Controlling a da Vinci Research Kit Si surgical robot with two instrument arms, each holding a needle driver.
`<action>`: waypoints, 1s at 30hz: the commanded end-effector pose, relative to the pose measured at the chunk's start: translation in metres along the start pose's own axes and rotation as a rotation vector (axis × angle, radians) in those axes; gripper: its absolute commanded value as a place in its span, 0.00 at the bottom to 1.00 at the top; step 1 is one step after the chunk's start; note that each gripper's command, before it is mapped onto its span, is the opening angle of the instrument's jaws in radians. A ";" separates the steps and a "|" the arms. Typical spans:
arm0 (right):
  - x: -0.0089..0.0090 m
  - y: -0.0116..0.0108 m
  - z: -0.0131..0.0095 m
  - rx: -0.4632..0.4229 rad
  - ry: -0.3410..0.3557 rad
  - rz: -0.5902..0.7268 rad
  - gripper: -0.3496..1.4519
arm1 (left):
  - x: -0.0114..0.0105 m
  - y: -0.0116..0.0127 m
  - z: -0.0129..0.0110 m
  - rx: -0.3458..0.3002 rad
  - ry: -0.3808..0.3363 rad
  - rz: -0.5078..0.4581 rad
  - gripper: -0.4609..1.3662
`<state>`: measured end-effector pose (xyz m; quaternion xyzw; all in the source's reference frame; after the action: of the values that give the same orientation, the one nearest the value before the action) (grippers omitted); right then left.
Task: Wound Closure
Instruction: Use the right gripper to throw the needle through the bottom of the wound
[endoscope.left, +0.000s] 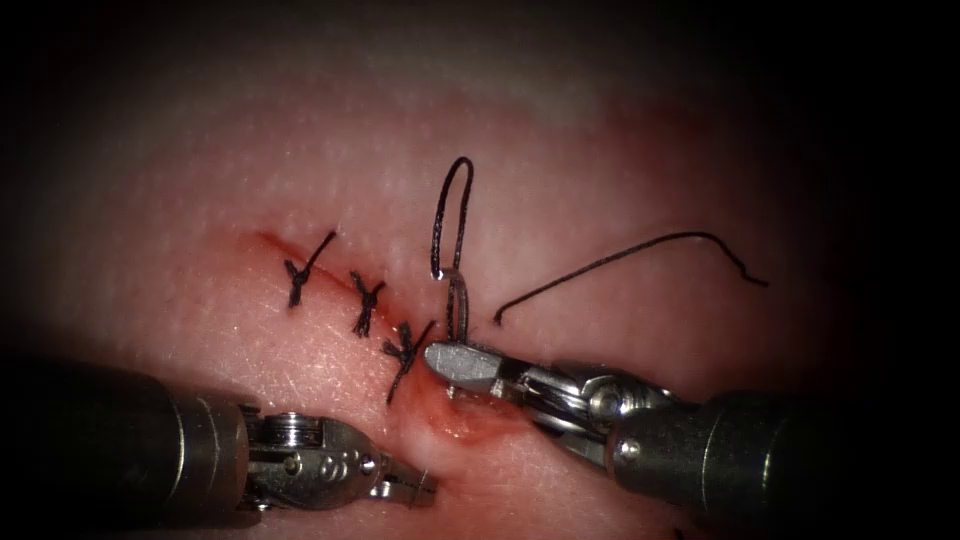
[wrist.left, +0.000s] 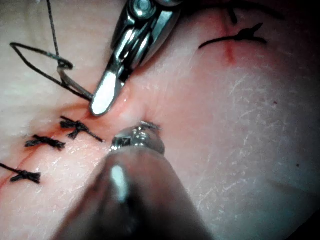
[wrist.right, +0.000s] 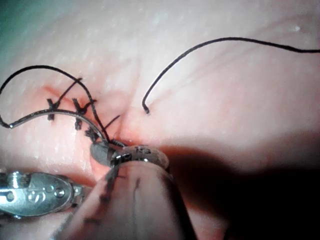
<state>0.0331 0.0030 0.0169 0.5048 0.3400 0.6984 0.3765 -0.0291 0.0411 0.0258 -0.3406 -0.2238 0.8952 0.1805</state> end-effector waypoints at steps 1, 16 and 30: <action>-0.0003 0.0000 0.0001 -0.016 -0.013 -0.004 0.00 | 0.0002 -0.0001 -0.0001 -0.009 0.001 0.000 0.06; 0.0025 0.0003 -0.0015 0.020 0.108 -0.290 0.00 | 0.0003 -0.0001 -0.0003 -0.011 0.004 0.005 0.06; 0.0107 0.0013 -0.0064 -0.113 0.303 -0.715 0.77 | -0.0002 0.0006 -0.0009 -0.014 0.004 0.011 0.06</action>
<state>0.0242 0.0117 0.0212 0.2171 0.5076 0.6053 0.5734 -0.0284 0.0407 0.0251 -0.3441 -0.2256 0.8946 0.1746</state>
